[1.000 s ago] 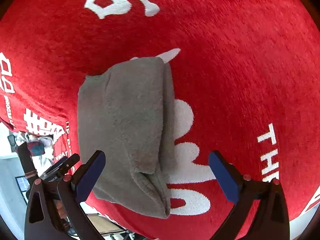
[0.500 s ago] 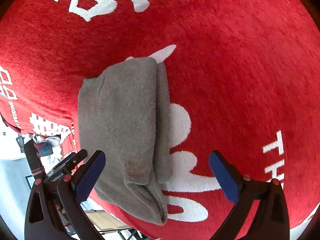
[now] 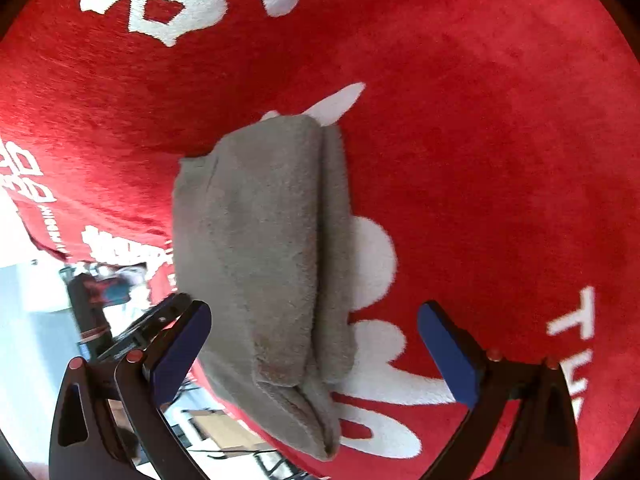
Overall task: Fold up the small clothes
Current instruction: 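Position both open grippers at the edges of the grey bundle, then grasp the bundle edge with the right gripper while the left gripper grasps the opposite edge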
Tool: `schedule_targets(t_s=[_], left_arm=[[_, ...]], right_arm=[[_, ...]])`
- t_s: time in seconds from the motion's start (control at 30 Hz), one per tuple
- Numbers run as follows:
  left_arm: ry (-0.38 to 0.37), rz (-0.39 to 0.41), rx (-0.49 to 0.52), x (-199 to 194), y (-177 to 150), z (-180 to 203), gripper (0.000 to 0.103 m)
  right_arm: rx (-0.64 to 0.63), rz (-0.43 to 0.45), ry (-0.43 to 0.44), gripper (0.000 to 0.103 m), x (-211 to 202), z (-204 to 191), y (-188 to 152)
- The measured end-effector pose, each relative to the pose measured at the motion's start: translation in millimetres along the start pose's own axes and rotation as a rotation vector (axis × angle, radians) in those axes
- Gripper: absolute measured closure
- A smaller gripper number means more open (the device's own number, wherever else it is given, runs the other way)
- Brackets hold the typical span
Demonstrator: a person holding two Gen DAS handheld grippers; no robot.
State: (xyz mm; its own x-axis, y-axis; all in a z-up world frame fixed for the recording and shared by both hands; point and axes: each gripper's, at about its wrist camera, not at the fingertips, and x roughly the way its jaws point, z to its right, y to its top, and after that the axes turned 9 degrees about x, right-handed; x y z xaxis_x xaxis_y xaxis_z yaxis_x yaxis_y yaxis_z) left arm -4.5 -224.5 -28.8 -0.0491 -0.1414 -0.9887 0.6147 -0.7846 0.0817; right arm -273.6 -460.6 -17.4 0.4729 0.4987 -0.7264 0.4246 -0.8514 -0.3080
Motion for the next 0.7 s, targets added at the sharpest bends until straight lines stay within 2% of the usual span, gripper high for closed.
schedule_targets(t_s=[0.1,0.17,0.23,0.33,0.4,0.5,0.7], left_arm=[[-0.080,-0.017,-0.007,14,2,-6,0.001],[-0.167,-0.027,-0.028,23,5,-9,0.001],[-0.210,-0.040,-0.038,33,8,-10,0.001],[-0.229,-0.037,-0.038,37,13,-3,0.001],[-0.207,-0.037,-0.028,37,16,6,0.001],[-0.202,-0.035,-0.043,39,17,13,0.001],[-0.205,-0.041,-0.029,42,18,18,0.001]], right_arm=[[-0.010,-0.030,0.044,0.000,8,1,4],[-0.032,-0.041,0.067,0.000,13,-3,6],[-0.055,-0.049,0.083,0.000,17,-7,9],[-0.082,-0.072,0.129,0.000,25,-19,12],[-0.114,-0.093,0.154,0.000,35,-31,13],[-0.154,-0.112,0.131,0.000,48,-44,13],[-0.088,-0.116,0.183,0.000,48,-33,12]])
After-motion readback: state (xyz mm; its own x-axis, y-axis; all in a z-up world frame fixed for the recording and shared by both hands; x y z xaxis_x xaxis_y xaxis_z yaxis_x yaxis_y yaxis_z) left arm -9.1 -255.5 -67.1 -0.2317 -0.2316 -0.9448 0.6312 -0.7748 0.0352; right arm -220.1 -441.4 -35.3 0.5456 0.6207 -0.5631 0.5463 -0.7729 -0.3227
